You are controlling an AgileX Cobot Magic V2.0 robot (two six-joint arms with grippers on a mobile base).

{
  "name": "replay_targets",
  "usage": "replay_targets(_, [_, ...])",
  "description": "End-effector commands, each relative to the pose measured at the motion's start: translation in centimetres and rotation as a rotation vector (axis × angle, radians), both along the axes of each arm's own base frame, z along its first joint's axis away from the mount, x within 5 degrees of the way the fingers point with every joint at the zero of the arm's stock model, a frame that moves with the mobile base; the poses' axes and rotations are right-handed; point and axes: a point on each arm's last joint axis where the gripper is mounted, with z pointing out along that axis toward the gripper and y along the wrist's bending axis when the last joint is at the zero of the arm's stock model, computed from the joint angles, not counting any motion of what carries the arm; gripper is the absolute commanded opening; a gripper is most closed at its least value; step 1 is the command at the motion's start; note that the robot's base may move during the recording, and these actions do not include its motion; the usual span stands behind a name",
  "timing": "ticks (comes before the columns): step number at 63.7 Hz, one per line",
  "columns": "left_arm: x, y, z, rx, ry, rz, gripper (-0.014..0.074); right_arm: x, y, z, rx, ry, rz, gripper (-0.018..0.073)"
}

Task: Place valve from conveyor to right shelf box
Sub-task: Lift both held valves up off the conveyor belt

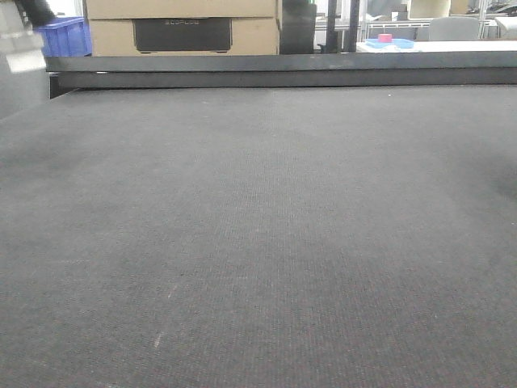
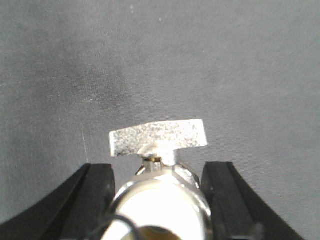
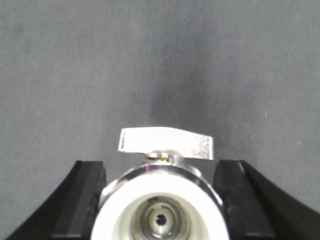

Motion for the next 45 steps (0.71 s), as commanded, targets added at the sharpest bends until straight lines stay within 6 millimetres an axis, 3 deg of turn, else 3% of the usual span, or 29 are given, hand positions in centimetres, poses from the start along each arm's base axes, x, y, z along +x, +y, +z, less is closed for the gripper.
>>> replay_targets(1, [-2.0, 0.0, 2.1, -0.018, -0.067, 0.043, -0.0111, -0.8, -0.1, 0.7, -0.007, -0.067, -0.009, -0.0153])
replay_targets(8, [-4.1, 0.2, 2.7, -0.024, -0.123, 0.055, -0.0111, -2.4, -0.1, 0.2, -0.009, -0.097, -0.018, -0.0153])
replay_targets(18, [-7.1, 0.6, 1.7, -0.009, -0.115, 0.056, -0.0111, -5.1, -0.1, 0.3, -0.010, -0.151, -0.023, -0.0153])
replay_targets(28, [-10.4, 0.8, 1.6, -0.015, -0.173, 0.056, -0.0111, -7.7, 0.0, 2.3, -0.012, -0.262, -0.025, -0.0153])
replay_targets(45, [-15.5, 1.2, 5.5, -0.035, -0.421, 0.056, -0.0111, -12.1, 0.0, 5.8, -0.016, -0.503, -0.037, -0.0153])
